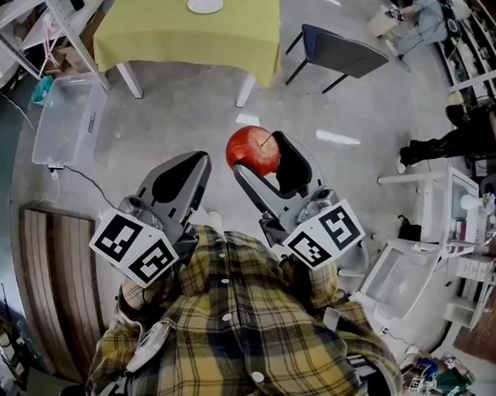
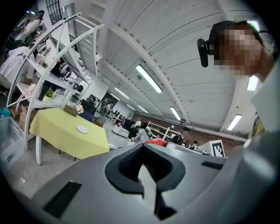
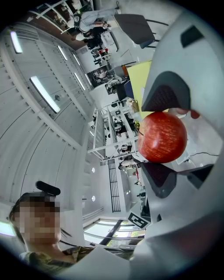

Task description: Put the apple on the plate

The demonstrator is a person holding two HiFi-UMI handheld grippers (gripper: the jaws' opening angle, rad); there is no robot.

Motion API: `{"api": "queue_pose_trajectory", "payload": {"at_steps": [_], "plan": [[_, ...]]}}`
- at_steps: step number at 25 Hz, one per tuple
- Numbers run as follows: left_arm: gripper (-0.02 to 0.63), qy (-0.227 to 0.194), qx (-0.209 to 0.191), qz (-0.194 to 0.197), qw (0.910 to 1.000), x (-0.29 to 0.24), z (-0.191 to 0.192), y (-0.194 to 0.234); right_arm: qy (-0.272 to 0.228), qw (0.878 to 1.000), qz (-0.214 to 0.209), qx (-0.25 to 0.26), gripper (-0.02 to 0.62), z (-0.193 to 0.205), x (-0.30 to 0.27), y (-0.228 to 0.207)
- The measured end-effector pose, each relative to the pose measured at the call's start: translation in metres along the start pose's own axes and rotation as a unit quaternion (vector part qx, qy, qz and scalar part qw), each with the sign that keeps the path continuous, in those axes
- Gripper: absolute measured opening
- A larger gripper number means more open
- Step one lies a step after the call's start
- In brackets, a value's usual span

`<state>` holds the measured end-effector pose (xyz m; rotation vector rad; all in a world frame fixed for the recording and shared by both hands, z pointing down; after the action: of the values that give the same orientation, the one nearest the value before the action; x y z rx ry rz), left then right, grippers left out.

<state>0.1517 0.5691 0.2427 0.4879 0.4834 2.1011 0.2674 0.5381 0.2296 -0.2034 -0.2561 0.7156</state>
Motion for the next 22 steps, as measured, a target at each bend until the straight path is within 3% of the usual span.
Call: {"api": "queue_pose_trajectory", "payload": {"at_steps": [9, 22], "plan": [[0.008, 0.001, 0.008, -0.022, 0.9997, 0.01, 0.008, 0.007, 0.017, 1.0, -0.02, -0.012, 0.359, 0.011, -0.004, 0.006], [0.008, 0.012, 0.022, -0.02, 0.9995, -0.018, -0.038, 0.109, 0.026, 1.0, 0.005, -0.016, 0.359, 0.032, -0.111, -0.013]]}}
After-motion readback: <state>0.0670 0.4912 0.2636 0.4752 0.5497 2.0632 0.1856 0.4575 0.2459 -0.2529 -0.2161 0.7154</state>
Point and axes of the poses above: the fingertips, and each gripper's own axes: x backward along the fingers, y to its left, z out of its underside, the point moved 3 cm from there along x, backward along the fingers, and after that the axes turned 12 degrees about -y, right-handed, at the moved point
